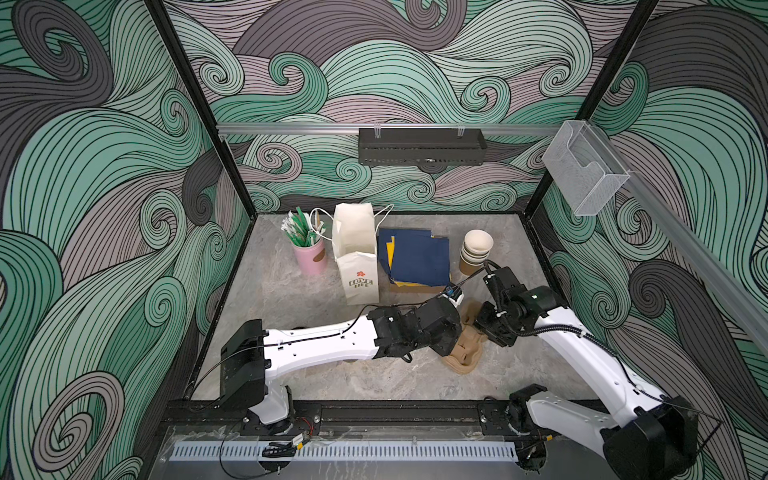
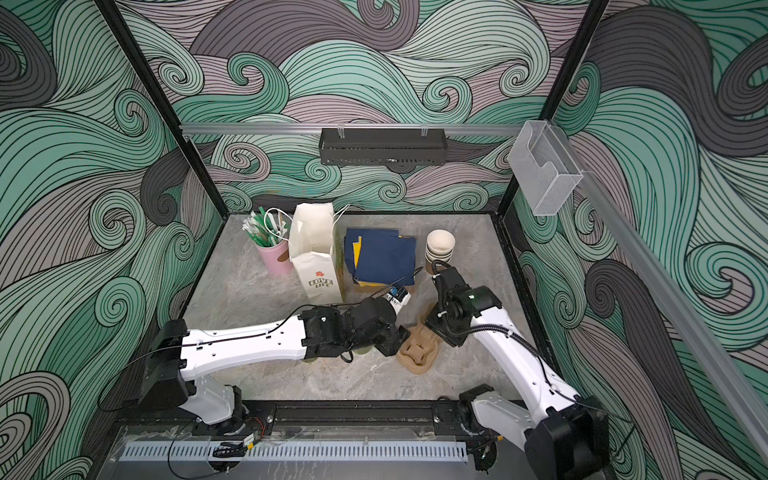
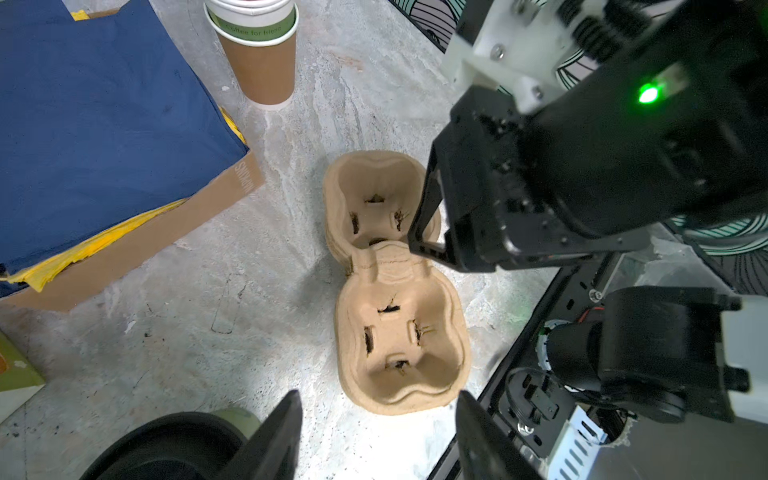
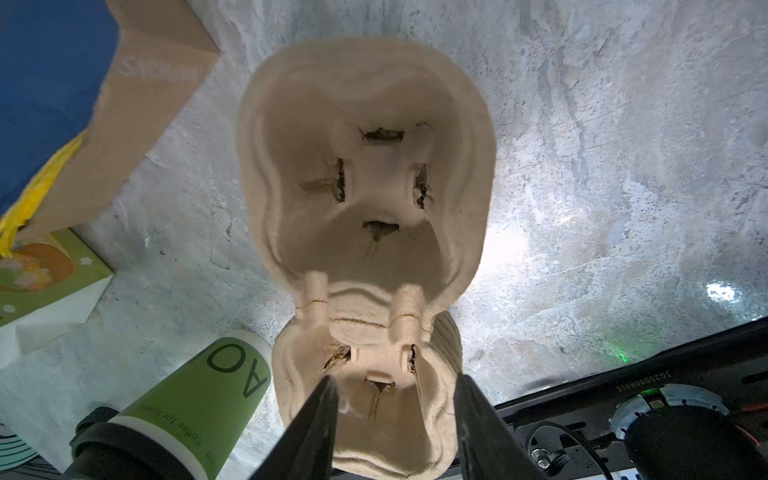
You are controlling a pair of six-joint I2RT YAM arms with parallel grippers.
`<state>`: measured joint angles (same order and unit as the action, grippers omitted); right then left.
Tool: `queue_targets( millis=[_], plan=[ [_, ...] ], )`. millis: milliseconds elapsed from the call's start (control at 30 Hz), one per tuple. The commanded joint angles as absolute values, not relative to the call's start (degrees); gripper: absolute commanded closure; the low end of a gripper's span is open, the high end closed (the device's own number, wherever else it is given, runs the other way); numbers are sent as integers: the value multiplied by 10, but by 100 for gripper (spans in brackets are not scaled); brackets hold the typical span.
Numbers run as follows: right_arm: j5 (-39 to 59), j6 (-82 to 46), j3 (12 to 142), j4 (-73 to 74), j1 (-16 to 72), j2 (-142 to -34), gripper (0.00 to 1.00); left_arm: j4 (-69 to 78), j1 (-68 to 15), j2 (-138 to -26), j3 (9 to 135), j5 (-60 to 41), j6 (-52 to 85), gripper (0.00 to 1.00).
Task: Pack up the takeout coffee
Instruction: 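Reach the left gripper across to the carrier stack under the right gripper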
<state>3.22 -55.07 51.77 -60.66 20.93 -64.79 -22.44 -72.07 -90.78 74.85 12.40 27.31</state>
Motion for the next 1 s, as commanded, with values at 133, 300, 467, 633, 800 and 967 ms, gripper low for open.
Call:
queue_targets(
  millis=[133, 300, 467, 633, 800, 967],
  plan=[
    [47, -521, 545, -595, 212, -711, 51, -196, -720, -896, 728, 152, 325, 39],
    [56, -521, 552, -582, 224, -741, 50, -196, -720, -893, 727, 161, 327, 38],
    [60, -528, 550, -573, 239, -762, 52, -190, -720, -893, 726, 164, 327, 38],
    [36, -544, 545, -585, 245, -769, 57, -190, -720, -887, 722, 177, 328, 38],
    [30, -548, 543, -587, 246, -780, 57, -190, -720, -875, 716, 197, 327, 38],
    [33, -551, 540, -577, 248, -788, 58, -191, -719, -868, 712, 205, 324, 38]
  ],
)
